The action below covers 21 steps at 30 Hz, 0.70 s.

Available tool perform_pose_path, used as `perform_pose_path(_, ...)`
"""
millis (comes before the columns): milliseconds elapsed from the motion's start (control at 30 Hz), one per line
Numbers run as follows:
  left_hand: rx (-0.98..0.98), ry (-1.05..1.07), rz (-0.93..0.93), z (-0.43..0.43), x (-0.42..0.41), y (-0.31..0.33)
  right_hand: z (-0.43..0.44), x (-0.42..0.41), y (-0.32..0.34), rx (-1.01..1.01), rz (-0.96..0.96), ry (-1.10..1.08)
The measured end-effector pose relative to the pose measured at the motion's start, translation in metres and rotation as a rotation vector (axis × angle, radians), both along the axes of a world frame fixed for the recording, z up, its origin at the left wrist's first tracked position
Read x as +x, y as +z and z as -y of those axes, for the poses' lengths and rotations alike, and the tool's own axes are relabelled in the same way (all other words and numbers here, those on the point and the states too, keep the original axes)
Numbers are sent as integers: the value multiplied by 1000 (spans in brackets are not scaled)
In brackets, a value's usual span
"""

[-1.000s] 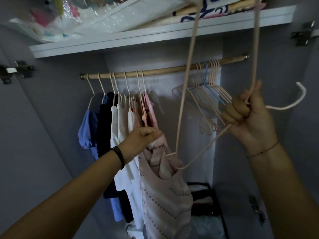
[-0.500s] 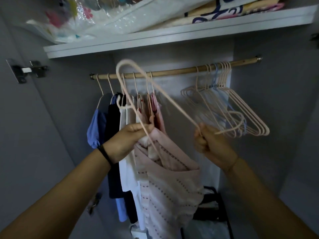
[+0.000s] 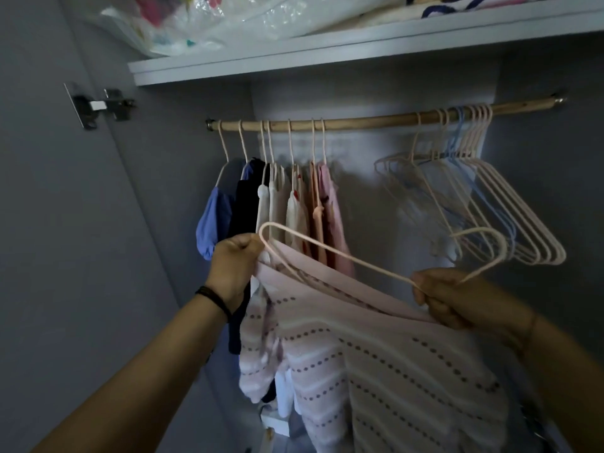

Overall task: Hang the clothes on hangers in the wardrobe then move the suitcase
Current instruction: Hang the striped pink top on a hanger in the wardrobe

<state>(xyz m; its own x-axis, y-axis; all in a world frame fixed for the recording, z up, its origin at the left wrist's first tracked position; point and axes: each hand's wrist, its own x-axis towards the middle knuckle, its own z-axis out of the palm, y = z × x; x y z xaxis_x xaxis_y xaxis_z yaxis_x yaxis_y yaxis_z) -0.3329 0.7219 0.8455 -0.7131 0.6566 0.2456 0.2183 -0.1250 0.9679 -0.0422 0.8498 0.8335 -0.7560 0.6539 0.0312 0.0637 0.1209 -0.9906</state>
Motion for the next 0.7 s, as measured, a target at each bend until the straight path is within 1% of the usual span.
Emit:
perform_pose_path(100,14,36,-59,0,-1,6,8,3,11,49,98,-4)
perform_pose_path(200,43,20,-96,2,-4,14,11,5,16,74,189,-20)
perform_pose_path(300,18,10,-280,2,-2,22,13,5,19,106,293,1)
perform_pose_path(400,-31,-35,-514,0,8,28,13,-3,24,245,420,49)
perform_pose_path(467,-104,-156,-695,-5,27,31,16,-19,30,401,524,78)
perform_pose_path(533,-189,-309,-784,-12,50,33,20,-36,43,520,540,80)
perform_pose_path(567,-217,-357,-761,-14,56,34,20,-42,52,546,507,68)
perform_pose_path(600,-229,-379,-698,-13,59,37,19,-46,62,560,460,54)
perform_pose_path(667,-239,-372,-569,-9,48,35,15,-44,81,582,373,14)
perform_pose_path(700,-272,-366,-543,-5,38,31,13,-42,89,592,335,-11)
